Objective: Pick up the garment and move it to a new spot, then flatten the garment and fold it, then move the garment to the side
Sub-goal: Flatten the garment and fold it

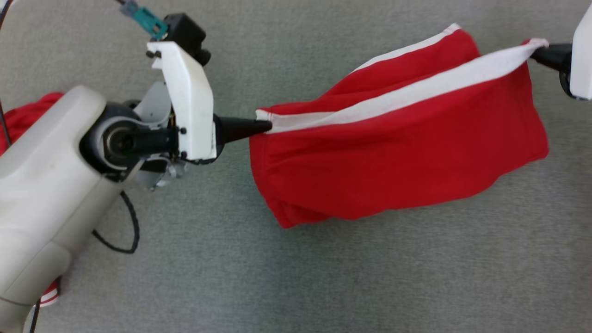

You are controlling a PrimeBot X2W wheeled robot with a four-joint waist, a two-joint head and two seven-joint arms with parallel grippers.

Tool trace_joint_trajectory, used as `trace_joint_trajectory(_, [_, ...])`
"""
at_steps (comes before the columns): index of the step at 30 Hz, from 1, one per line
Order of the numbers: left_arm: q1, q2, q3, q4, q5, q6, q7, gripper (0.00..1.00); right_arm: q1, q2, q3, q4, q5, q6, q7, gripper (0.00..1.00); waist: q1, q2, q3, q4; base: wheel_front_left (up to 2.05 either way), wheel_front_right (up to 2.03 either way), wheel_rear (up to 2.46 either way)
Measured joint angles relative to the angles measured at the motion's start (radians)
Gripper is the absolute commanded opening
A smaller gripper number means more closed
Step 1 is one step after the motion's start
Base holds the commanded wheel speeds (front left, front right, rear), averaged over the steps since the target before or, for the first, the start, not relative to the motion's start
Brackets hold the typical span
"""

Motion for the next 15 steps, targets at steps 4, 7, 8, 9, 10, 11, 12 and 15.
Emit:
trace_joint_trajectory(4, [-0.037, -0.032, 0.003, 0.038, 0.011, -0.012, -0.01, 0.0, -0.042, 0.036, -0.003, 0.069, -0.02, 0.0, -0.003, 0.0, -0.0001, 0.0, 0.033, 0.032, 0.0, 0.0, 0.0])
trace_joint_trajectory(7, [-0.061, -0.052, 0.014, 0.064, 0.013, -0.026, -0.025, 0.0, -0.063, 0.046, -0.002, 0.12, -0.041, 0.0, -0.008, 0.0, -0.0001, 0.0, 0.048, 0.055, 0.0, 0.0, 0.0])
trace_joint_trajectory(8, [-0.065, -0.059, 0.015, 0.072, 0.013, -0.03, -0.027, 0.0, -0.067, 0.047, -0.001, 0.137, -0.049, 0.0, -0.012, 0.0, -0.0001, 0.0, 0.05, 0.062, 0.0, 0.0, 0.0])
trace_joint_trajectory(9, [-0.067, -0.064, 0.014, 0.079, 0.013, -0.035, -0.028, 0.0, -0.069, 0.049, -0.001, 0.153, -0.056, 0.0, -0.016, 0.0, -0.0001, 0.0, 0.052, 0.068, 0.0, 0.0, 0.0])
trace_joint_trajectory(10, [-0.067, -0.068, 0.013, 0.088, 0.013, -0.038, -0.028, 0.0, -0.069, 0.05, -0.001, 0.164, -0.058, 0.0, -0.019, 0.0, -0.0001, 0.0, 0.052, 0.074, 0.0, 0.0, 0.0])
trace_joint_trajectory(11, [-0.066, -0.07, 0.011, 0.095, 0.013, -0.04, -0.028, 0.0, -0.069, 0.054, -0.001, 0.174, -0.058, 0.0, -0.025, 0.0, -0.0001, 0.0, 0.052, 0.079, 0.0, 0.0, 0.0])
trace_joint_trajectory(12, [-0.066, -0.072, 0.009, 0.101, 0.013, -0.043, -0.028, 0.0, -0.069, 0.058, -0.002, 0.184, -0.058, 0.0, -0.026, 0.0, -0.0002, 0.0, 0.051, 0.083, 0.0, 0.0, 0.0])
trace_joint_trajectory(15, [-0.067, -0.078, 0.007, 0.116, 0.016, -0.048, -0.03, 0.0, -0.078, 0.067, -0.01, 0.216, -0.061, 0.0, -0.043, 0.0, -0.0003, 0.0, 0.059, 0.089, 0.0, 0.0, 0.0])
